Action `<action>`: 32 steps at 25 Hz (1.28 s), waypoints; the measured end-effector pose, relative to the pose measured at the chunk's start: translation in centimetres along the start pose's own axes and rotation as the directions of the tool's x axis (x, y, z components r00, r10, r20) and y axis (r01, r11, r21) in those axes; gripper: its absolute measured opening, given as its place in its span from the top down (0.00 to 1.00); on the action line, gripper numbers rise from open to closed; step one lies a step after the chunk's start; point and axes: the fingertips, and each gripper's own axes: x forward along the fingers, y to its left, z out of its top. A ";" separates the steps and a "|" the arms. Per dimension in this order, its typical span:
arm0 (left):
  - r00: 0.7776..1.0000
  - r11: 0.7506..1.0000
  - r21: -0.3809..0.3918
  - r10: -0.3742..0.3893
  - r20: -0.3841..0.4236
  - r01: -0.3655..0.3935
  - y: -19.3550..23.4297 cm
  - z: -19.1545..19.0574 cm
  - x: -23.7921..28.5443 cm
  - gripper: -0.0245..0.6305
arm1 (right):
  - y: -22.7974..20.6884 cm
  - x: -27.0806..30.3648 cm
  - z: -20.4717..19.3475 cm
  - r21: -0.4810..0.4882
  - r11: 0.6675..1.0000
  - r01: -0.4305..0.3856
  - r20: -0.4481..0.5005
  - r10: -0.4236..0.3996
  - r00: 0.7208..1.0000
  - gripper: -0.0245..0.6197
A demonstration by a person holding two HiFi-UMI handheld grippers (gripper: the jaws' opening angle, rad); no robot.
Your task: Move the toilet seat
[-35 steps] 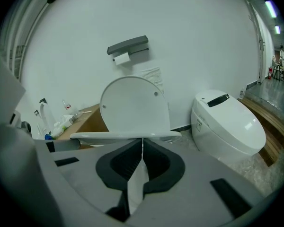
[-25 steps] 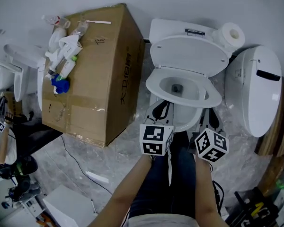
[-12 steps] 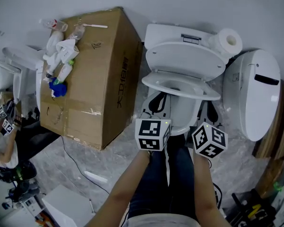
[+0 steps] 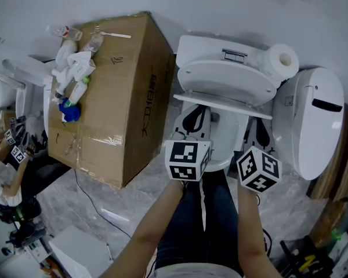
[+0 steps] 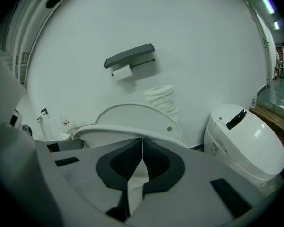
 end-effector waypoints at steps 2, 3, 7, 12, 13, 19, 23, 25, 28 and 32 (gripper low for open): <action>1.000 1.000 -0.004 0.000 0.006 0.000 0.2 0.5 0.5 0.91 | 0.0 0.5 0.4 0.007 1.000 0.002 0.005 -0.002 1.000 0.93; 1.000 1.000 -0.006 0.001 0.010 -0.001 0.2 0.7 0.8 0.91 | 0.0 0.8 0.7 0.007 1.000 0.003 0.007 -0.003 1.000 0.93; 1.000 1.000 -0.006 0.000 0.023 0.000 0.4 1.6 1.9 0.91 | -0.1 1.9 1.6 -0.002 1.000 0.001 0.016 -0.001 1.000 0.93; 1.000 1.000 -0.013 0.001 0.024 -0.001 0.6 2.3 2.9 0.91 | -0.1 2.8 2.3 0.002 1.000 0.007 0.023 -0.007 1.000 0.93; 1.000 1.000 -0.012 0.002 0.027 -0.001 0.6 2.5 3.1 0.91 | -0.1 3.0 2.5 0.003 1.000 0.006 0.026 -0.006 1.000 0.93; 0.999 1.000 -0.017 0.004 0.034 -0.003 0.9 3.3 4.2 0.91 | -0.2 4.2 3.2 0.024 1.000 -0.009 0.029 0.008 1.000 0.93; 0.999 1.000 -0.023 0.010 0.041 -0.009 1.3 3.9 4.9 0.91 | -0.3 5.0 3.7 0.036 0.999 -0.011 0.036 0.009 0.999 0.93; 0.999 1.000 -0.026 0.007 0.043 -0.006 1.3 4.1 5.3 0.91 | -0.4 5.3 4.0 0.037 0.999 -0.011 0.039 0.010 0.999 0.93; 0.999 1.000 -0.023 0.009 0.051 -0.008 1.4 4.6 5.7 0.91 | -0.4 5.8 4.3 0.033 0.999 -0.016 0.044 0.014 0.999 0.93; 0.998 1.000 -0.013 0.007 0.061 -0.006 1.5 5.0 6.1 0.91 | -0.4 6.3 4.6 0.030 0.999 -0.017 0.048 0.016 0.999 0.93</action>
